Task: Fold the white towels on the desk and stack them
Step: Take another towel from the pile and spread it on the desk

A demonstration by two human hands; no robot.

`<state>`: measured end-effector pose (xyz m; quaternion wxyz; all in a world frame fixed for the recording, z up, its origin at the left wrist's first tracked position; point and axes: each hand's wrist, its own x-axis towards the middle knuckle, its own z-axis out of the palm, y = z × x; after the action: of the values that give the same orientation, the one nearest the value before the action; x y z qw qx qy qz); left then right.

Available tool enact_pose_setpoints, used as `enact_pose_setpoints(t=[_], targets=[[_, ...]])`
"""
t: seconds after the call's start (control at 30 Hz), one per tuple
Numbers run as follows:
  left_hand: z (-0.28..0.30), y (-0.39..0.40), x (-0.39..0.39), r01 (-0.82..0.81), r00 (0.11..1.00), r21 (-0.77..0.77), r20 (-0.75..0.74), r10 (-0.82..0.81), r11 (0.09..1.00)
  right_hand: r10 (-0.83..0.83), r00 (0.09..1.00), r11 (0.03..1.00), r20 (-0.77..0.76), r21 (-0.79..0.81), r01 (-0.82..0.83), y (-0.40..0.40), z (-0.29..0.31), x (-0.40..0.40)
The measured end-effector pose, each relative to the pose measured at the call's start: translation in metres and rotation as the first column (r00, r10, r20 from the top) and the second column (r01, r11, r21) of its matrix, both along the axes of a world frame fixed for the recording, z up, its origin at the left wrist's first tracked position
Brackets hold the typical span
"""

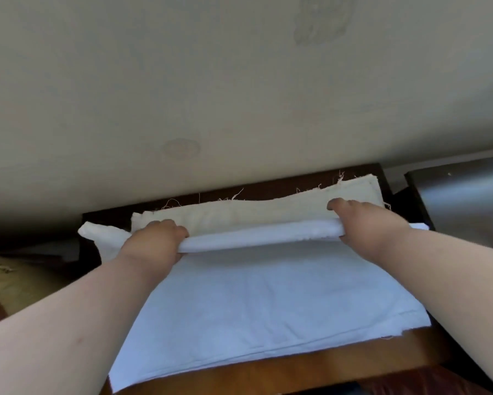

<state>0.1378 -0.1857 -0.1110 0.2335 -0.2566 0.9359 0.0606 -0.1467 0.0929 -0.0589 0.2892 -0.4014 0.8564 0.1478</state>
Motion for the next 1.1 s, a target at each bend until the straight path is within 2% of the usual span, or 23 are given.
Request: enact_pose_setpoints(t=[0.07, 0.17, 0.27, 0.37, 0.4, 0.43, 0.5, 0.53, 0.63, 0.7, 0.8, 0.83, 0.93, 0.97, 1.0, 1.03, 1.1], targets=[[0.016, 0.005, 0.021, -0.052, 0.999, -0.046, 0.013, 0.053, 0.998, -0.009, 1.0, 0.999, 0.014, 0.054, 0.008, 0.014, 0.016, 0.018], [0.054, 0.025, 0.039, -0.232, 0.969, -0.011, -0.095, 0.23, 0.973, -0.239, 0.966, 0.971, 0.102, 0.036, 0.237, 0.023, 0.053, 0.052], [0.11, 0.064, 0.036, -0.41, 0.854, 0.189, -0.265, 0.448, 0.892, -0.525, 0.817, 0.828, 0.237, -0.083, 0.555, 0.032, 0.097, 0.081], [0.17, 0.118, 0.025, -0.415, 0.78, 0.423, -0.29, 0.555, 0.805, -0.633, 0.677, 0.672, 0.375, -0.166, 0.721, 0.046, 0.134, 0.104], [0.187, 0.136, 0.02, -0.388, 0.77, 0.481, -0.299, 0.563, 0.786, -0.645, 0.626, 0.602, 0.438, -0.213, 0.77, 0.049, 0.144, 0.111], [0.207, 0.153, 0.015, -0.35, 0.764, 0.525, -0.319, 0.561, 0.776, -0.648, 0.531, 0.484, 0.547, -0.243, 0.841, 0.056, 0.158, 0.12], [0.245, 0.185, 0.001, -0.261, 0.75, 0.632, -0.344, 0.565, 0.73, -0.575, 0.334, 0.249, 0.747, -0.228, 0.941, 0.068, 0.188, 0.14], [0.264, 0.2, -0.008, -0.221, 0.731, 0.699, -0.343, 0.59, 0.68, -0.515, 0.263, 0.161, 0.816, -0.209, 0.965, 0.075, 0.202, 0.15], [0.312, 0.239, -0.029, -0.111, 0.671, 0.828, -0.346, 0.656, 0.55, -0.345, 0.147, 0.015, 0.927, -0.151, 0.988, 0.097, 0.245, 0.172], [0.34, 0.266, -0.039, -0.015, 0.692, 0.825, -0.4, 0.601, 0.565, -0.218, 0.115, -0.044, 0.969, -0.127, 0.991, 0.119, 0.272, 0.178], [0.376, 0.312, -0.039, 0.146, 0.731, 0.8, -0.483, 0.482, 0.581, -0.034, 0.118, -0.116, 0.992, -0.121, 0.986, 0.158, 0.31, 0.185], [0.384, 0.328, -0.036, 0.193, 0.74, 0.797, -0.501, 0.448, 0.573, -0.032, 0.142, -0.152, 0.989, -0.145, 0.978, 0.172, 0.322, 0.189], [0.412, 0.379, -0.048, 0.315, 0.724, 0.776, -0.569, 0.39, 0.547, -0.182, 0.248, -0.283, 0.951, -0.293, 0.913, 0.218, 0.348, 0.195], [0.422, 0.397, -0.053, 0.328, 0.748, 0.811, -0.536, 0.391, 0.484, -0.188, 0.272, -0.31, 0.944, -0.32, 0.895, 0.235, 0.355, 0.196], [0.43, 0.414, -0.056, 0.382, 0.78, 0.815, -0.537, 0.32, 0.436, -0.201, 0.293, -0.336, 0.935, -0.347, 0.876, 0.256, 0.363, 0.2], [0.435, 0.436, -0.061, 0.427, 0.788, 0.789, -0.564, 0.247, 0.442, -0.233, 0.313, -0.368, 0.921, -0.382, 0.848, 0.28, 0.37, 0.204], [0.446, 0.491, -0.067, 0.521, 0.761, 0.746, -0.626, 0.169, 0.415, -0.271, 0.33, -0.419, 0.904, -0.419, 0.806, 0.329, 0.383, 0.211]])
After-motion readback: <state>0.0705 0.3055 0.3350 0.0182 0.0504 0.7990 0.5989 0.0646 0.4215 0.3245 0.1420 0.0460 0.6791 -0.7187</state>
